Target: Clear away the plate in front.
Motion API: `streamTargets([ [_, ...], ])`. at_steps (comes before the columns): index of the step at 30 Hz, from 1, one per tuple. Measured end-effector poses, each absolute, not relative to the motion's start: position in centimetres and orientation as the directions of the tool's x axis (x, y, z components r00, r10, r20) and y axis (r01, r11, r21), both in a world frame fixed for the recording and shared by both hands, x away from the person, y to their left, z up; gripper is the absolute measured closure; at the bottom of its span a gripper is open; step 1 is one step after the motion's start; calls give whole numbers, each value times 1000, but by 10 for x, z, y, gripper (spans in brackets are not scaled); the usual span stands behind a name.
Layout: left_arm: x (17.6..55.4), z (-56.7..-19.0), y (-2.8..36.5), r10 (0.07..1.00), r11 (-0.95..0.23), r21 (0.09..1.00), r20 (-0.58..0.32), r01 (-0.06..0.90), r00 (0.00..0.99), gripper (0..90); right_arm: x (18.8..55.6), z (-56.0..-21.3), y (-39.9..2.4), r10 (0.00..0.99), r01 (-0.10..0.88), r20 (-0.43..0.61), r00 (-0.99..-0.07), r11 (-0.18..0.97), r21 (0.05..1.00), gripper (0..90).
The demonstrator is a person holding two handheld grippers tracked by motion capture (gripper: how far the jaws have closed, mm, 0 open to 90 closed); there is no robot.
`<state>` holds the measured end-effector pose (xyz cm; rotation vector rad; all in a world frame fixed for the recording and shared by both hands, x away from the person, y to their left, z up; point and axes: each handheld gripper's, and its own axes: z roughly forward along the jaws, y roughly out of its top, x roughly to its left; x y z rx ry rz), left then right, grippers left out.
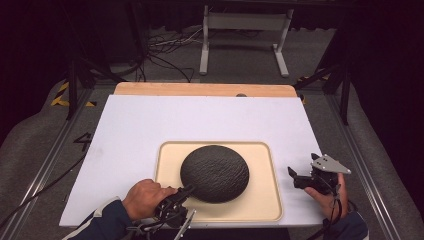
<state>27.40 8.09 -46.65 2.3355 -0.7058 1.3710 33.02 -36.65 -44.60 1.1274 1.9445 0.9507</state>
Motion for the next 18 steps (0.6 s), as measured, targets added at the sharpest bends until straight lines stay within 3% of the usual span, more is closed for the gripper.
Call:
streamTargets([
  [18,270,-471,90,-215,-837,71,869,-543,445,822,330,-447,-368,900,402,-191,-391,353,845,47],
])
